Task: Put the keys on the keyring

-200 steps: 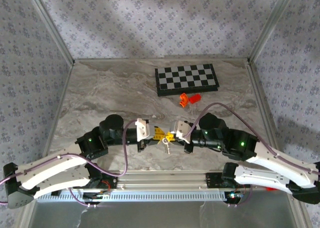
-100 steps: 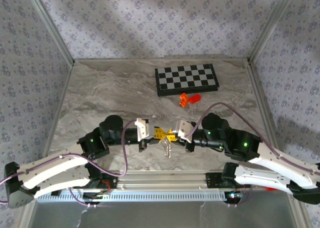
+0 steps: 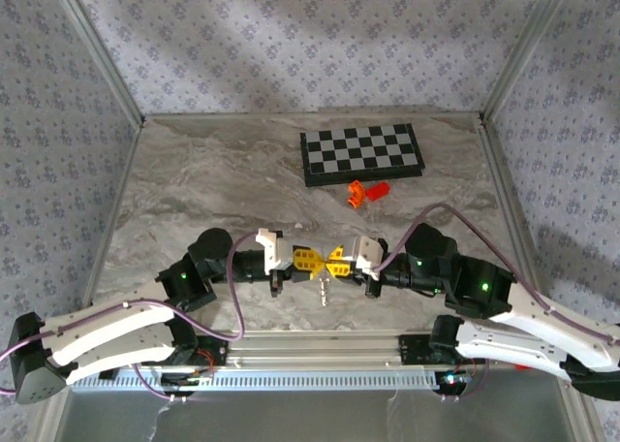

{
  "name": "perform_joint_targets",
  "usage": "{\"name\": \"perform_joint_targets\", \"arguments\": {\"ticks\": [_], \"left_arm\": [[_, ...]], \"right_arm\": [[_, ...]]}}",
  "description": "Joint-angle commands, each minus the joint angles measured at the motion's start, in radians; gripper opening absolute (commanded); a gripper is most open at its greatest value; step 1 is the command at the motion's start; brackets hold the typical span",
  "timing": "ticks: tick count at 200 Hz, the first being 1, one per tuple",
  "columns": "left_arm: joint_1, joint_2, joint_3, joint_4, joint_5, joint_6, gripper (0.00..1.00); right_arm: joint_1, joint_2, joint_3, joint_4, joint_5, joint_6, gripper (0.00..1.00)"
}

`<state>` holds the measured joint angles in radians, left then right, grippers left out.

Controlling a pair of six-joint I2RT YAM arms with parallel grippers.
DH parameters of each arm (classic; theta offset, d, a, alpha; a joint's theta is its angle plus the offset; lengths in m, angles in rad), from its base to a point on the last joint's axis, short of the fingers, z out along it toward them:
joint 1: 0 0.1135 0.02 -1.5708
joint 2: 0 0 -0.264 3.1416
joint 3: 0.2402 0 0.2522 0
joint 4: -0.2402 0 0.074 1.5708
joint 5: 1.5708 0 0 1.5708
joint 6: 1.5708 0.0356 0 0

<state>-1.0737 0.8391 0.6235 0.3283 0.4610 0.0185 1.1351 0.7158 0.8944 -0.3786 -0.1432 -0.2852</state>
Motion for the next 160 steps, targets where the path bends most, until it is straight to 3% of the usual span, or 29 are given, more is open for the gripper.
{"name": "perform_joint_targets", "arguments": {"ticks": [1, 40, 80, 114, 137, 160], "left_arm": [[-0.003, -0.014, 0.012, 0.110, 0.055, -0.025, 0.00], [-0.003, -0.017, 0.001, 0.144, 0.063, -0.041, 0.00], [-0.002, -0.015, 0.002, 0.116, 0.057, -0.030, 0.00], [-0.003, -0.025, 0.036, -0.056, -0.034, 0.047, 0.00], [-0.003, -0.016, 0.092, -0.224, -0.096, 0.126, 0.11], [-0.003, -0.005, 0.129, -0.324, -0.128, 0.171, 0.13]], "right_arm": [[0.000, -0.015, -0.005, 0.029, -0.007, 0.012, 0.17], [-0.001, -0.027, -0.020, 0.050, -0.030, 0.017, 0.17], [-0.003, -0.029, -0.025, 0.054, -0.029, 0.010, 0.00], [-0.002, -0.020, -0.013, 0.030, 0.029, 0.013, 0.00], [0.006, 0.011, 0.020, -0.035, 0.070, -0.001, 0.00], [0.015, 0.032, 0.036, -0.061, 0.092, -0.011, 0.00]]}}
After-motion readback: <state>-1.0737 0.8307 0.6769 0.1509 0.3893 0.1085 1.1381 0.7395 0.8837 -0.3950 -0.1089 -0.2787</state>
